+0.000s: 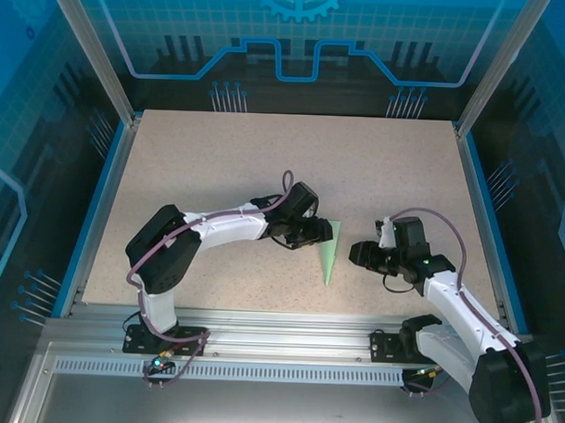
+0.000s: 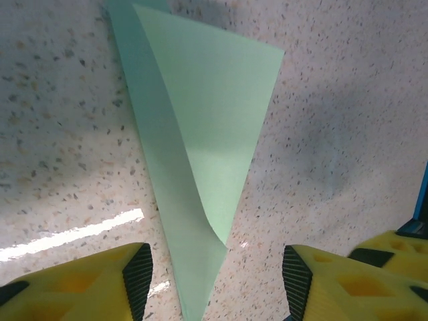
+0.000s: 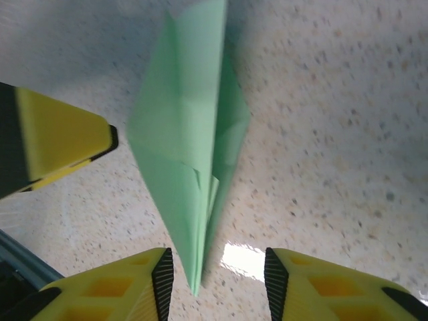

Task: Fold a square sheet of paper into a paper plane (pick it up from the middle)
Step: Fold the wing for the fifth time at the center of the table, then move a paper plane to the center of the table.

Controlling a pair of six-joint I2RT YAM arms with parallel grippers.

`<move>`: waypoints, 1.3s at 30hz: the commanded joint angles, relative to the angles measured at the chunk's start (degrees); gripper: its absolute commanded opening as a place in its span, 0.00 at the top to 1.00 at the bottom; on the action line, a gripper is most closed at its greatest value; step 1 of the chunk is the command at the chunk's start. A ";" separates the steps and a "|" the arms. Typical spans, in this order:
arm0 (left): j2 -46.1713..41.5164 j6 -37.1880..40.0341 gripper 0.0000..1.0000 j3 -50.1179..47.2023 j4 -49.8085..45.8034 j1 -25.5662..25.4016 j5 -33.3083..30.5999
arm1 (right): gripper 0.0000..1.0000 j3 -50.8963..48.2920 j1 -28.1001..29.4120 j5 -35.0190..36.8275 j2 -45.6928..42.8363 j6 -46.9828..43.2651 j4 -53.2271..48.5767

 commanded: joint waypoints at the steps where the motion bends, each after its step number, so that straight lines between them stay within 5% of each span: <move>1: 1.05 -1.38 0.47 0.50 -2.45 -0.58 -1.86 | 0.55 -0.82 -0.75 -2.54 0.48 -0.64 -0.75; 16: 3.10 0.35 0.56 -0.17 -0.86 -0.87 1.39 | 0.49 0.07 -0.15 -6.10 7.95 -0.38 4.61; 30: -2.18 1.90 0.89 -5.93 0.13 -0.84 -1.64 | 0.46 5.12 6.73 -4.27 19.06 0.98 8.87; 39: -3.14 2.18 0.89 -6.98 1.59 -0.50 -1.33 | 0.46 8.50 11.13 -1.07 24.47 1.03 9.17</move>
